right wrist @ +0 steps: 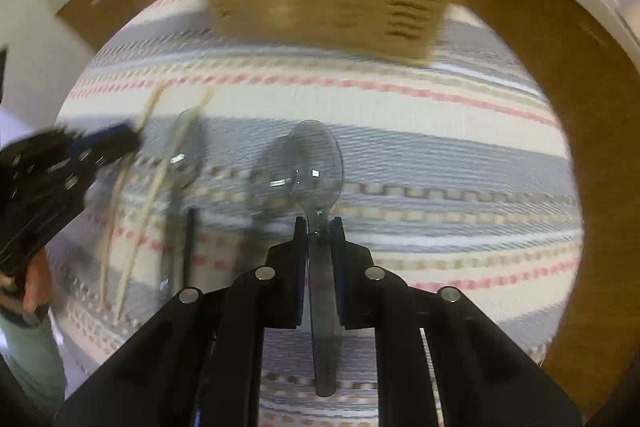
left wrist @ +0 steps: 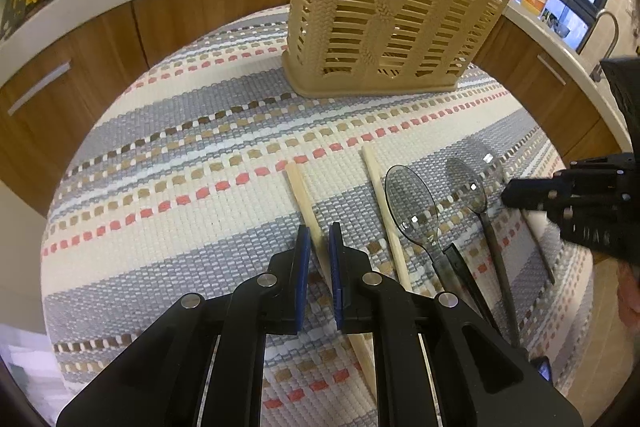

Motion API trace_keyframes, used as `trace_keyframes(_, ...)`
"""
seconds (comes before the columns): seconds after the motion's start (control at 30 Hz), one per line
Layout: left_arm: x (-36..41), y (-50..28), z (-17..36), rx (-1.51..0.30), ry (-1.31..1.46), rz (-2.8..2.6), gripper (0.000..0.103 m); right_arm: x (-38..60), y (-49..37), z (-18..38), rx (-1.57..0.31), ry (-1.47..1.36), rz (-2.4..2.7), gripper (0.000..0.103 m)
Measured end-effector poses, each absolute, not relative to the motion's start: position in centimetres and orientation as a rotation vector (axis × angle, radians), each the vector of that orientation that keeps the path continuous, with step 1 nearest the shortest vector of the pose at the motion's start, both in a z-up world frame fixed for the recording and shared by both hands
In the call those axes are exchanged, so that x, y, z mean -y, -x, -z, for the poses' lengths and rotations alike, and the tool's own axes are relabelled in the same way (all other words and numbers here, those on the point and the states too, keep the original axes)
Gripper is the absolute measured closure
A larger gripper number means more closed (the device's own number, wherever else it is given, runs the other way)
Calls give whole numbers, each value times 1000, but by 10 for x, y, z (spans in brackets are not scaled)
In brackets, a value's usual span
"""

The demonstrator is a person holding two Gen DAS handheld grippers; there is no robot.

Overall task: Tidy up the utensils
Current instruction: 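Lower the right tool onto another clear spoon and close on it, then hold the spoon in the right tool while the left tool grasps a wooden chopstick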

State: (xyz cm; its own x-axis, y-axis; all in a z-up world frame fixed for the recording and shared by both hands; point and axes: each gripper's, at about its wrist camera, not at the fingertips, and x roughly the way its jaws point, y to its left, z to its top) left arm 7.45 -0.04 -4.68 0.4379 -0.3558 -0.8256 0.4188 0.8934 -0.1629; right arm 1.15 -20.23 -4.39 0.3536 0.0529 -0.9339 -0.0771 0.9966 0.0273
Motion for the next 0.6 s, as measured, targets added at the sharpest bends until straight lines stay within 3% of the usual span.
trace_keyframes(0.27,11,-88,44,-1058,-114,468,91,227,-7,44,-1250,-28,-72,90)
trace_keyframes(0.43,26,-100,41,-1110,-199,455,91,227,-20,36,-1244,-25,-83,61)
trace_keyframes(0.6,33,-111,39,-1164,-249,470,91,227,-57,46,-1279,-25,-98,58)
